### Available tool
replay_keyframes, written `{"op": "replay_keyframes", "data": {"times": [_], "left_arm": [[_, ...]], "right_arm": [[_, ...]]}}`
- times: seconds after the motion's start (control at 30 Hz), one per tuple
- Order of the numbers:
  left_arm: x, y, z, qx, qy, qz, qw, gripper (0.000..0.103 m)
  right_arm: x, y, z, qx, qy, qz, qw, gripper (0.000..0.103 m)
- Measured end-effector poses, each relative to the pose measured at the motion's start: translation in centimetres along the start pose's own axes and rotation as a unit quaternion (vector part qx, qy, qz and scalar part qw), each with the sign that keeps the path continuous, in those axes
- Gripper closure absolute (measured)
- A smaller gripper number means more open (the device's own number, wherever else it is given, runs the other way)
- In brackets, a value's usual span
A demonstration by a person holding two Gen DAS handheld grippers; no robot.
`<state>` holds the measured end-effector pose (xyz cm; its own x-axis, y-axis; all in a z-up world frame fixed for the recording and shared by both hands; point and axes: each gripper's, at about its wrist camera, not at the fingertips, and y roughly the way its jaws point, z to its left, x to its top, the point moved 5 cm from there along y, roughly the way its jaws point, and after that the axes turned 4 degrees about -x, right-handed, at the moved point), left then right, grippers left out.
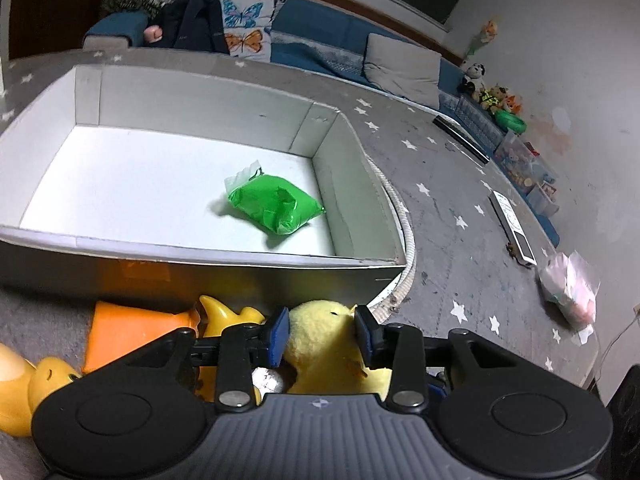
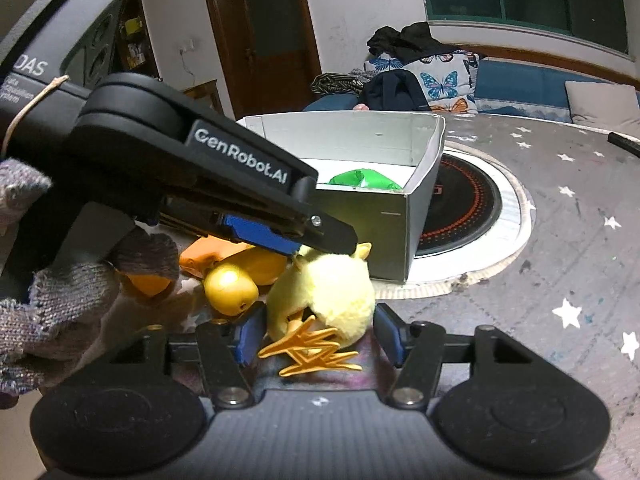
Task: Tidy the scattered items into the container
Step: 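Lower the left gripper onto the fuzzy yellow chick and grasp it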
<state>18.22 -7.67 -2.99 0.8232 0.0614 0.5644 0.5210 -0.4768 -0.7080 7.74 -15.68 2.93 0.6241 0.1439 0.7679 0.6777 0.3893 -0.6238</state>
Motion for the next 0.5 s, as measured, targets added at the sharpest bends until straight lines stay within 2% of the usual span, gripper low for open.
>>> {"op": "replay_keyframes", "data": {"times": [0.27, 0.5], "left_arm": [[-0.09, 0.54, 0.19, -0.005, -0.013, -0.002, 0.9999, 0.061], [-0.41, -0.4, -0.49, -0.011, -0.005, -0.01, 0.9999, 0.062]], "right_arm": [[-0.16, 0.2, -0.04, 0.002, 0.015, -0.005, 1.0, 0.047], [-0.13, -0.71, 0.16, -0.002, 0.016, -0.014, 1.0, 0.048]]}}
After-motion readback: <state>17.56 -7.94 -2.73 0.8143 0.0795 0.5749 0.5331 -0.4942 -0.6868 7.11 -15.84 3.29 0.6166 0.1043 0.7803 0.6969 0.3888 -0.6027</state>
